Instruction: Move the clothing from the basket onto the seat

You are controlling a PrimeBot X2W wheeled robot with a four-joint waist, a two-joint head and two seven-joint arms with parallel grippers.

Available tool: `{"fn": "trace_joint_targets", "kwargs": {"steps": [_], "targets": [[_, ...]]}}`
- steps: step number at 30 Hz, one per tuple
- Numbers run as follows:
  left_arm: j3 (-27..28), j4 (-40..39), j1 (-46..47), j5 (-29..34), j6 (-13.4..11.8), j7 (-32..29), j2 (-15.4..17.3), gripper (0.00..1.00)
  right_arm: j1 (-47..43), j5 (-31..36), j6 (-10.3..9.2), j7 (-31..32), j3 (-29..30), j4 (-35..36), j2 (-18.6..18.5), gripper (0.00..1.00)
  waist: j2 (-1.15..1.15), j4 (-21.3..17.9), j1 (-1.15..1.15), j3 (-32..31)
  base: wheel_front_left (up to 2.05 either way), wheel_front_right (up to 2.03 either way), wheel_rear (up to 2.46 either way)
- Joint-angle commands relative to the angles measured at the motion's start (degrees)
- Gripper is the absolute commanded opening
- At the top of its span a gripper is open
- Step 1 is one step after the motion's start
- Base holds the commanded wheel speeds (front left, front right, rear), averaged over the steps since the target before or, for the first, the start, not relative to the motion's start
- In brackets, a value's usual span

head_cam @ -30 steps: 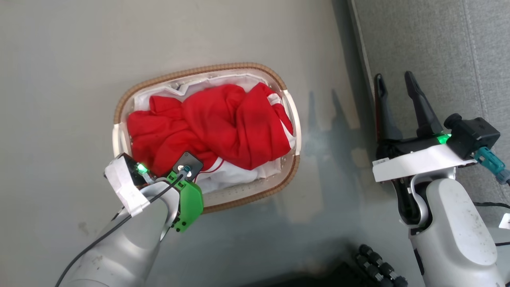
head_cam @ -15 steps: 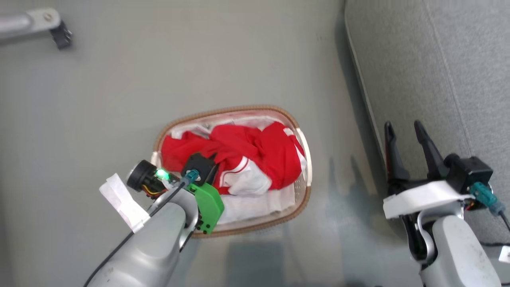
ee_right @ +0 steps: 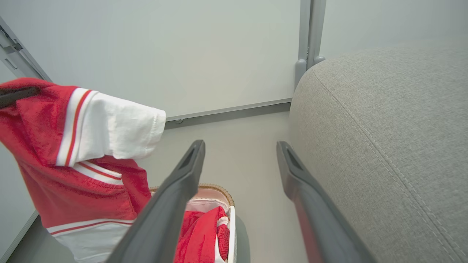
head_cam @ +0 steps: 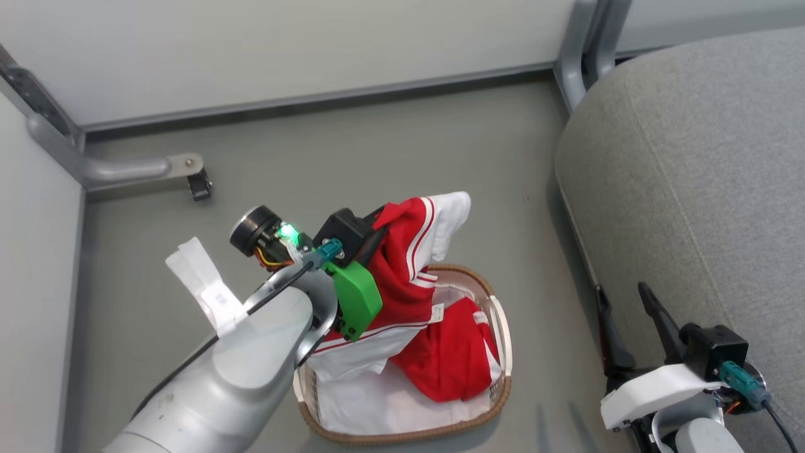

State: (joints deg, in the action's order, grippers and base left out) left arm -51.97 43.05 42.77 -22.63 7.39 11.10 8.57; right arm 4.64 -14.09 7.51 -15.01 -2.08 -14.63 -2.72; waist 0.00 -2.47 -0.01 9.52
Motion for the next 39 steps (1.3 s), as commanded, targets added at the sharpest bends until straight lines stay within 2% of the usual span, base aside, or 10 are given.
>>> {"fn": "trace_joint_targets", "kwargs": {"steps": [1,9,13,21,29,39], "targets": [[-0.78,-1.41,1.43,-0.95,0.12,-0.97,0.99,0.0,-1.42,0.44,-0.04,-0.26,-0.18,-0.15,-0.3,1.0,0.0,2.12,0.01,-8.21,0.0,0.0,0.0],[-2.47,-7.76,9.63,-4.93,0.12,-6.32,4.43,0.0,-1.02,1.35,-0.04,-0.26,-2.41,0.4,-0.32,1.0,0.0,1.1,0.01,-9.54,0.0,0.0,0.0],[-1.4,-8.33,12.19,-7.41,0.12,-7.19,4.4,0.0,0.72,2.04,-0.04,-0.26,-4.35,1.56,-0.28,1.0,0.0,0.48,0.01,-9.51,0.0,0.0,0.0],[-0.85,-8.32,14.02,-10.41,0.12,-7.2,3.93,0.0,7.44,2.6,-0.04,-0.26,-13.03,3.67,-0.28,1.0,0.0,-0.27,0.01,-9.5,0.0,0.0,0.0],[-2.27,-9.01,14.17,-10.91,0.12,-6.82,3.23,0.0,16.41,2.41,-0.04,-0.2,-21.67,-5.9,-0.5,1.0,0.0,0.45,0.01,-9.86,0.0,0.0,0.0],[-4.55,-11.38,14.82,-11.11,0.13,-6.49,2.43,0.0,27.8,-4.62,-0.04,-0.2,-30.68,-19.64,-5.13,1.0,0.0,1.77,0.01,-9.77,0.0,0.0,0.0]]}}
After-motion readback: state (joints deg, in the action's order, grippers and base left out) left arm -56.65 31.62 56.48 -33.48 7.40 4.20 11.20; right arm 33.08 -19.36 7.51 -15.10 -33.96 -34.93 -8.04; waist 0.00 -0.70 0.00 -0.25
